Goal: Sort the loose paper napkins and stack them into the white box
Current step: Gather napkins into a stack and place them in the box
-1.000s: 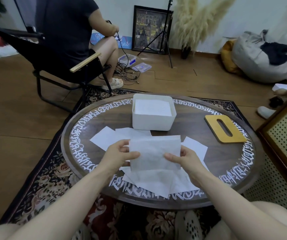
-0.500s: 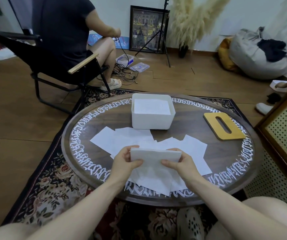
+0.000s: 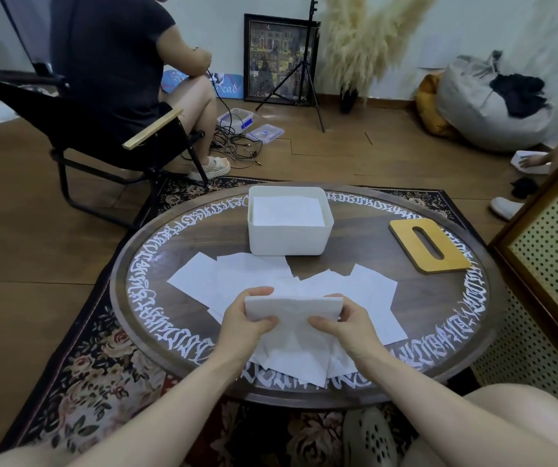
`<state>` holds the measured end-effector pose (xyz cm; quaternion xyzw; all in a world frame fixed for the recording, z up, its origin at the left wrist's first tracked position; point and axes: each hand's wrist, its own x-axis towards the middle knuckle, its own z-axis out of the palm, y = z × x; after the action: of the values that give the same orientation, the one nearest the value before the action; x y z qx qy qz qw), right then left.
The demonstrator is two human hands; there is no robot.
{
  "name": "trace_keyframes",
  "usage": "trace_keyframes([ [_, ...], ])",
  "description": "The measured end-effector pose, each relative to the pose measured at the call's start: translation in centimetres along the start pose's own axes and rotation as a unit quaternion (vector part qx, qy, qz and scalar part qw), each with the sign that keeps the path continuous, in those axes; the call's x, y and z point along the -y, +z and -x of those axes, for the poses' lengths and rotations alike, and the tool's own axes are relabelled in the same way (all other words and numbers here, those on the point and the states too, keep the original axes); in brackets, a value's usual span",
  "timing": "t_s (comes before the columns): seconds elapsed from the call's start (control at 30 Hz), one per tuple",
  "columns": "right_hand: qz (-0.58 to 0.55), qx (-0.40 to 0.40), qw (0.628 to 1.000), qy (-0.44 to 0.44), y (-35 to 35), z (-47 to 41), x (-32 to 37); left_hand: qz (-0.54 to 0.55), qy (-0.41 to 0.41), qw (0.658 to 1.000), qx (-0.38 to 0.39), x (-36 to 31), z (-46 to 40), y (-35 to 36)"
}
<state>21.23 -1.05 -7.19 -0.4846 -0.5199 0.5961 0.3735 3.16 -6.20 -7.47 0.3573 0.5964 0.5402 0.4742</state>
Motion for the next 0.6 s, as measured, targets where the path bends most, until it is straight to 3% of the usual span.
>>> trace_keyframes([
  [0.33,0.057,-0.008,0.998,0.015,-0.5,-0.1,-0.3,-0.075,0.038,0.996,-0.016,1.4,-0.2,-1.2],
  [0.6,0.050,-0.043,0.998,-0.008,-0.3,-0.4,1.3,-0.113,0.075,0.985,-0.103,-0.1,-0.8,-1.0],
])
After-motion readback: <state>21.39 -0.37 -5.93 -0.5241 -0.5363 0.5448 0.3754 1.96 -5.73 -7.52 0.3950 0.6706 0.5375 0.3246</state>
